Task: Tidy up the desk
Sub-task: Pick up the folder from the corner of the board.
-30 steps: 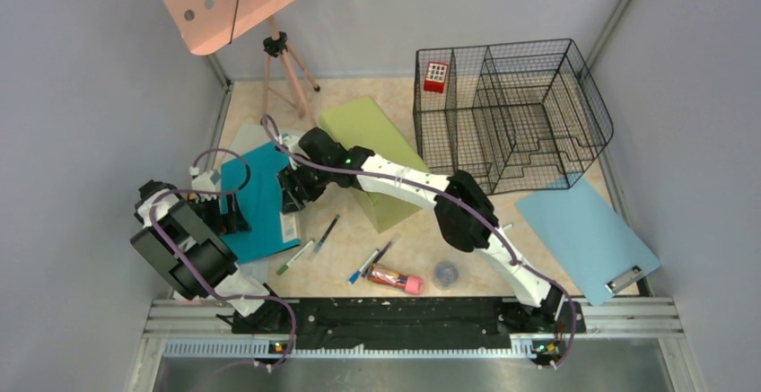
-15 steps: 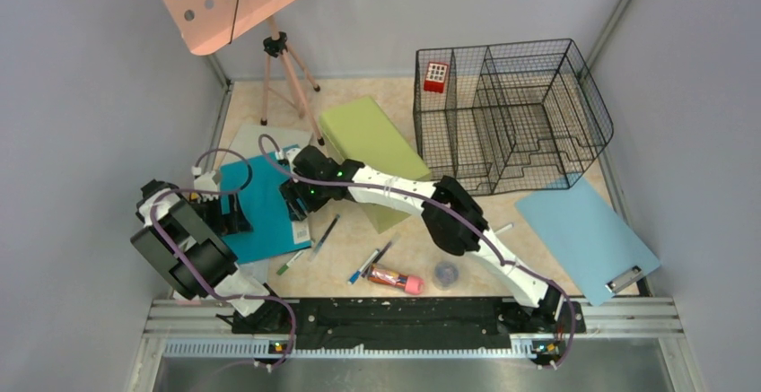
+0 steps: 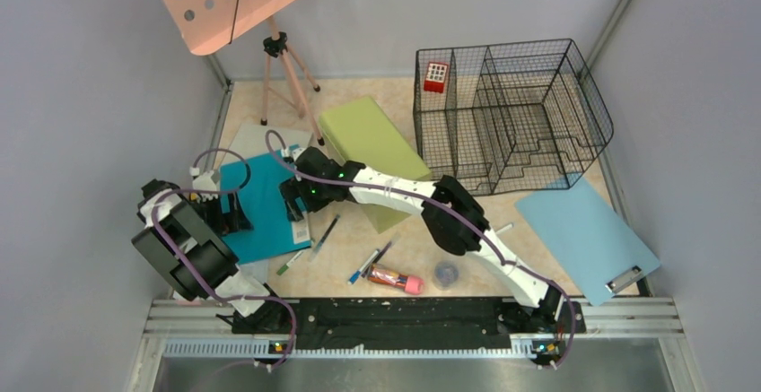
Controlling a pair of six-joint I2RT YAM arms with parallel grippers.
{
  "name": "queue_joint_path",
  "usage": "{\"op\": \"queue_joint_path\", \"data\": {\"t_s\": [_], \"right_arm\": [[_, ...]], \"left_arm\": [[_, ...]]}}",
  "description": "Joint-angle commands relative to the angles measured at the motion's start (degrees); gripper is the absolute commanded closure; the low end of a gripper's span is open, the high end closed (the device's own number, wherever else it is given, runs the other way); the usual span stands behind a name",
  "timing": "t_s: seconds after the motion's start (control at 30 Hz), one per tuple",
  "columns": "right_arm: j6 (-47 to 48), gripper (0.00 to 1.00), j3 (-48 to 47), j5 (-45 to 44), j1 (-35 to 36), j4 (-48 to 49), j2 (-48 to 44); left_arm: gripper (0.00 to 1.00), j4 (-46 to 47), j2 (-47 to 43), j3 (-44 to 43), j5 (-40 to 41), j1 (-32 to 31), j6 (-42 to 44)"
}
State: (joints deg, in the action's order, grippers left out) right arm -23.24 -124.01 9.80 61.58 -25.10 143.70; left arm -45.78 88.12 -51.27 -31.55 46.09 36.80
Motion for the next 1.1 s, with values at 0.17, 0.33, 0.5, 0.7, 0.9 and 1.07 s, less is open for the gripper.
{"op": "queue_joint_path", "data": {"t_s": [0.17, 0.33, 0.5, 0.7, 0.9, 1.07], "right_arm": [[-10.2, 0.22, 5.9, 12.8, -0.2, 5.8, -1.6], [-13.1, 0.24, 7.6, 17.7, -1.2, 10.6, -2.1], [-13.8, 0.3, 7.4, 21.6, -2.5, 14.8, -3.3], [-11.3, 0.45, 4.1, 23.3, -3.5, 15.7, -5.0], [-9.7, 0.64, 3.1, 24.5, -4.5, 15.7, -7.2], [-7.7, 0.8, 2.2, 25.1, -4.6, 15.1, -9.6]], "left_arm": [[0.05, -1.9, 1.0, 2.3, 1.6, -0.4, -1.5], [0.05, -2.3, 1.5, 2.1, 1.5, -0.4, -1.2], [0.05, -2.7, 1.6, 2.1, 1.1, -0.4, -0.6], [0.05, -3.0, 1.8, 2.1, 1.1, -0.4, -0.4], [0.05, -3.7, 1.2, 1.6, 0.9, -0.5, -0.3], [0.05, -5.0, -0.3, -0.2, 0.6, -0.3, -0.7]]}}
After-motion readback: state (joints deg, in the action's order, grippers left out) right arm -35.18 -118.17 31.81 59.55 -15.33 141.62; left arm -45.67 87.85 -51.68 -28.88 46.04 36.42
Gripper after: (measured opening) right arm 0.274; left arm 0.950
